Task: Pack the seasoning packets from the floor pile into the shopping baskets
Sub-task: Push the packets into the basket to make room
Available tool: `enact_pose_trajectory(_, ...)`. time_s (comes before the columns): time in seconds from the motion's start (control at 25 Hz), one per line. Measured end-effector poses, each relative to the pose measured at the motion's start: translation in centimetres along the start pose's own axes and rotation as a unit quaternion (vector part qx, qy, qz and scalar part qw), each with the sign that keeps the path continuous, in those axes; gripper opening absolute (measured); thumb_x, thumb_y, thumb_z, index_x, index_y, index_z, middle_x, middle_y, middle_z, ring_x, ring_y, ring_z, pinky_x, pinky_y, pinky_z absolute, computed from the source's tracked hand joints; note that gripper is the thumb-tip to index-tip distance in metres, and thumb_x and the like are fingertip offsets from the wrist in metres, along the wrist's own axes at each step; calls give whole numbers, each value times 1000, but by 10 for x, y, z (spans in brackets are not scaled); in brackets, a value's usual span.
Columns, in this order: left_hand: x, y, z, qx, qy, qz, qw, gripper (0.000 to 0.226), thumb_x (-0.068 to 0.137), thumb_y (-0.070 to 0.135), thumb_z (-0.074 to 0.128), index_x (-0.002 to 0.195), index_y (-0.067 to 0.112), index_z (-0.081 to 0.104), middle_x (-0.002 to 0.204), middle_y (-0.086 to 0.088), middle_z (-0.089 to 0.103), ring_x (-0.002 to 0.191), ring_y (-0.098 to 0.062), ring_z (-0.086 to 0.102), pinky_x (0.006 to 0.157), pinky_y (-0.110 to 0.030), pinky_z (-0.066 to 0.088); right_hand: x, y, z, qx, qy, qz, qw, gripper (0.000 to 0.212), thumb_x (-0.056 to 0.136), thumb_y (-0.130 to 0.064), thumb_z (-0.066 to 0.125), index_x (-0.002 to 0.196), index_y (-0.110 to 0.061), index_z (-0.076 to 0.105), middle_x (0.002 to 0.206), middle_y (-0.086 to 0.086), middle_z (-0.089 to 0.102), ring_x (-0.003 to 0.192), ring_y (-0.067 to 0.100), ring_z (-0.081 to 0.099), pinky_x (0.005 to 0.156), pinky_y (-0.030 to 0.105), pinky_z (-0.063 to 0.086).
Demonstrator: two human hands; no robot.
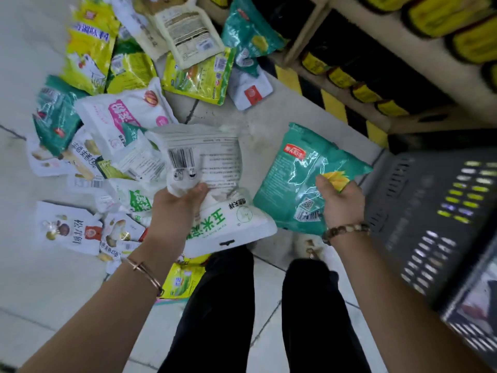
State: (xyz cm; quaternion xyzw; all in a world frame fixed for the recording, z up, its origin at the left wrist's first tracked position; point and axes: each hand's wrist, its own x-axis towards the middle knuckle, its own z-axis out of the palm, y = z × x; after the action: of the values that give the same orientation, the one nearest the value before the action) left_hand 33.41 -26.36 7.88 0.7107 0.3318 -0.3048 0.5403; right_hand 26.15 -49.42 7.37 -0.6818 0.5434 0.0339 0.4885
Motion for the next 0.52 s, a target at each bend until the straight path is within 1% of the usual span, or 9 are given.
enact_pose_trajectory(0.08,-35,12,13,19,-41,32,998,12,86,9,65,83,19,71,73,14,73,69,-1,69,55,-9,49,-16,-7,-40,-11,36,-13,999,11,85,-17,66,80,-10,58,66,-13,52,55,-11,50,47,-1,32)
enact_pose_trajectory(0.12,-53,16,21,25,-62,47,997,13,87,6,64,86,16,72,74,14,73,70,-1,69,57,-9,49,-21,-8,-59,-11,58,-20,998,14,85,-19,66,79,-10,57,65,-13,51,57,-10,48,48,-1,31)
enact_pose_trajectory(0.2,-88,22,41,36,-108,70,991,15,87,2,62,90,13,72,77,13,74,74,-2,70,60,-10,49,-31,-9,-98,-1,103,-35,994,20,86,-19,65,73,-13,51,62,-13,48,51,-10,47,49,-1,31)
enact_pose_trajectory(0.24,-107,22,53,37,-126,73,989,15,87,2,61,92,12,71,79,12,74,76,-2,70,61,-10,50,-35,-7,-120,0,116,-39,993,20,87,-19,64,75,-12,50,62,-12,48,50,-9,48,49,1,32)
enact_pose_trajectory(0.32,-135,20,77,38,-142,75,986,14,87,4,62,94,10,71,80,11,74,77,-2,70,60,-9,49,-40,1,-161,-7,119,-35,992,21,88,-24,63,82,-5,56,67,-3,54,58,-2,51,55,12,35)
enact_pose_trajectory(0.36,-148,18,89,46,-143,79,985,13,87,5,62,93,11,72,81,10,74,79,-3,70,61,-10,49,-41,7,-182,4,118,-34,992,21,88,-25,63,79,-8,57,68,-3,55,59,-2,51,56,14,36)
enact_pose_trajectory(0.44,-174,10,116,57,-147,88,984,12,86,7,64,90,13,73,85,6,75,83,-7,70,63,-13,51,-43,22,-227,35,125,-32,991,19,87,-23,63,72,-17,55,62,-9,52,50,-10,48,51,7,34)
enact_pose_trajectory(0.48,-186,5,130,57,-154,91,982,12,85,6,64,88,14,73,86,5,75,83,-8,70,63,-14,51,-44,30,-250,40,135,-32,990,17,87,-22,64,74,-15,55,62,-11,51,48,-12,48,49,5,33)
enact_pose_trajectory(0.52,-199,1,145,61,-165,97,980,14,86,5,64,86,16,73,86,6,75,82,-7,70,64,-15,52,-46,41,-271,36,152,-28,987,16,86,-22,65,78,-11,57,62,-10,51,49,-10,48,49,6,33)
